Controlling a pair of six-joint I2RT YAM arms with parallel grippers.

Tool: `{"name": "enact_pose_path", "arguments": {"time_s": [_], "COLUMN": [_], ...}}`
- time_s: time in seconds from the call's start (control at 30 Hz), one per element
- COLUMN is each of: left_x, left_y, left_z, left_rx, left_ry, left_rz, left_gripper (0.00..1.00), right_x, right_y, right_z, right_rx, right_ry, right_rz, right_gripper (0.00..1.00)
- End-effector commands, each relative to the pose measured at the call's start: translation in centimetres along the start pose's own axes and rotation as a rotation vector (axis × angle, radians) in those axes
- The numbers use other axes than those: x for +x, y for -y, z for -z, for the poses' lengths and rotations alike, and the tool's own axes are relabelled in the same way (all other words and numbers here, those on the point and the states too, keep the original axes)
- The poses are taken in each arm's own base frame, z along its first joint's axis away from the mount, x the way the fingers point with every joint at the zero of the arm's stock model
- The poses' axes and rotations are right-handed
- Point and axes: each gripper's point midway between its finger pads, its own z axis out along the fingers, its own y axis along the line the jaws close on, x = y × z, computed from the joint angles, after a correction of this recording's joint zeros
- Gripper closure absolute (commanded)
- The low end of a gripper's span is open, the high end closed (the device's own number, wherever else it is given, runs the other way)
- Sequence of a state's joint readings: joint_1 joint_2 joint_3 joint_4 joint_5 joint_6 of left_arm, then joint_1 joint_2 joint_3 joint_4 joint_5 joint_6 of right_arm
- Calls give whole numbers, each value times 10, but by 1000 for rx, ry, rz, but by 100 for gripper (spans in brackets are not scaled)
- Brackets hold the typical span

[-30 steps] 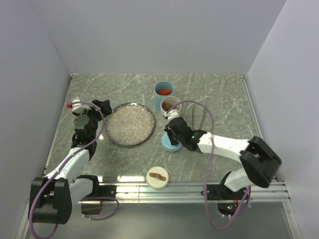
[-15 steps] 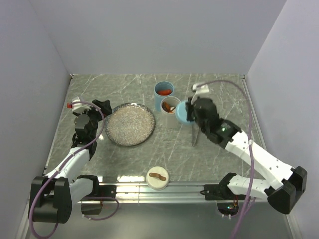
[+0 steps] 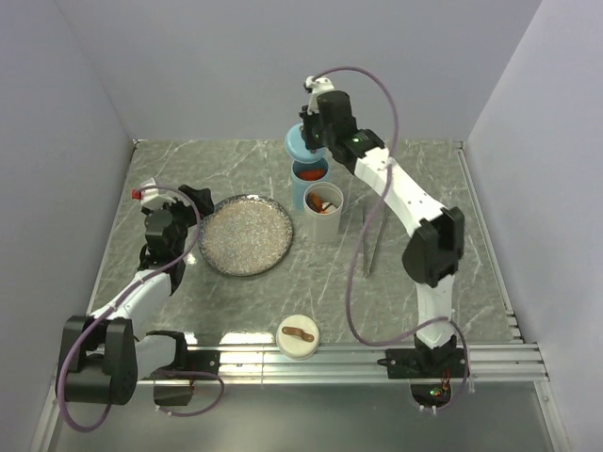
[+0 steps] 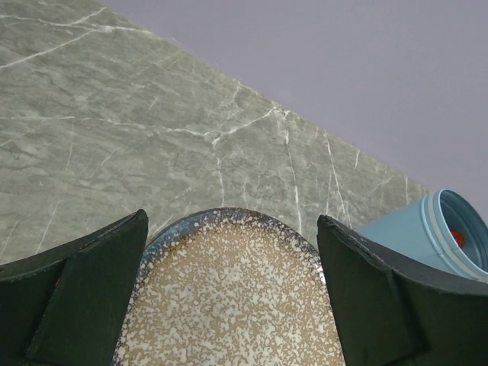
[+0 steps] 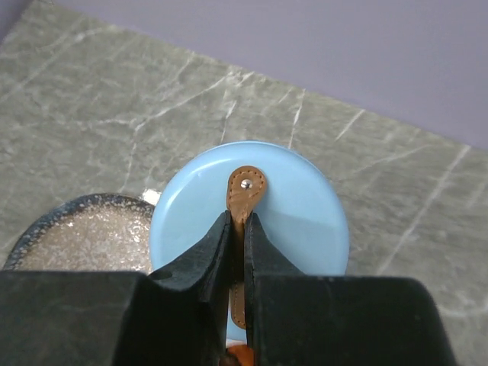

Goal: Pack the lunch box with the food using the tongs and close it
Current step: Put the lid back on the lunch box

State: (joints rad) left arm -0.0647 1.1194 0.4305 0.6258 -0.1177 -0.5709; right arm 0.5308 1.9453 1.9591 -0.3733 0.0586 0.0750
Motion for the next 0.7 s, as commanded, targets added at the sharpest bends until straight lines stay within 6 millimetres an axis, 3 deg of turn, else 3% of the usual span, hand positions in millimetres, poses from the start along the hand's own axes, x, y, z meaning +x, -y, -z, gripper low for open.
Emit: {"name": "enact_pose_path", "arguments": {"time_s": [0.0, 0.03, 0.13, 0.33, 0.67], "left_x": [-19, -15, -14, -10, -10], "left_y": [15, 13, 13, 12, 13], "left_z": [-9, -11, -14, -16, -16], "left_rx": [47, 41, 42, 39, 42], "left_ry": [45, 34, 29, 18, 17], "left_rz": [7, 5, 5, 5, 8], "left_gripper": [1, 1, 1, 1, 1], "right_x": [5, 3, 24, 42, 56], "right_y": [-9, -9, -7, -3, 18], "right_z": [-14, -18, -27, -22, -28], "right_rx": [-60, -60, -52, -38, 70], "right_ry": [-68, -67, -119, -165, -199], "right_rz": [29, 28, 26, 29, 53], "right_gripper": [94, 94, 94, 94, 94]}}
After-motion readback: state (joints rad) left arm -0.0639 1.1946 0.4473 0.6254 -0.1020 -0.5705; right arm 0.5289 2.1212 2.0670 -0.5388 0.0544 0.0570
